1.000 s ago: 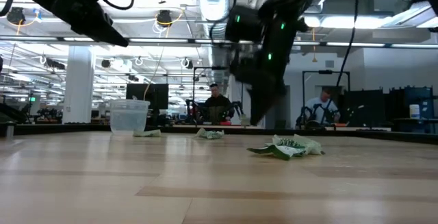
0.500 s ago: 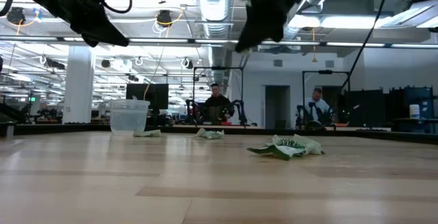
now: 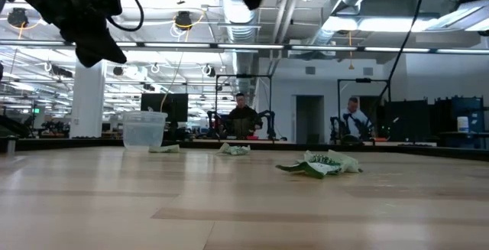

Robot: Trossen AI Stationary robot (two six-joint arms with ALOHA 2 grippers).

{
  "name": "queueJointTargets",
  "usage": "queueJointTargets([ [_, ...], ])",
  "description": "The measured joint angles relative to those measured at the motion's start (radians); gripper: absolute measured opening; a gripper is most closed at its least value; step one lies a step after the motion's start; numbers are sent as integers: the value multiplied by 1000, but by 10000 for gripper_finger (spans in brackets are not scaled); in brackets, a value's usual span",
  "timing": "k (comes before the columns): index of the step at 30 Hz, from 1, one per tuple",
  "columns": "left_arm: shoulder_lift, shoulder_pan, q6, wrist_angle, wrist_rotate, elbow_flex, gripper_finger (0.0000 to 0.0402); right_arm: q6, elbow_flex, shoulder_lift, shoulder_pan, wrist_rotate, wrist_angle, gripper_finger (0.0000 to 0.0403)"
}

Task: Pick and place Stevia / Truvia into bins
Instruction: Put the stevia packet into the top transparent container

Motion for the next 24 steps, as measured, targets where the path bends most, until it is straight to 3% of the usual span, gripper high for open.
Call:
queueJointTargets([
  [6, 4, -2, -41, -9, 79, 0, 0, -95, 202, 167, 26, -147, 9, 0],
  [18, 4, -2, -42, -61, 22, 0, 0, -183, 716, 546, 105, -403, -45, 0],
  [24, 4, -2, -46, -62, 8, 0, 0, -153, 918, 718, 101, -465, -61, 0],
])
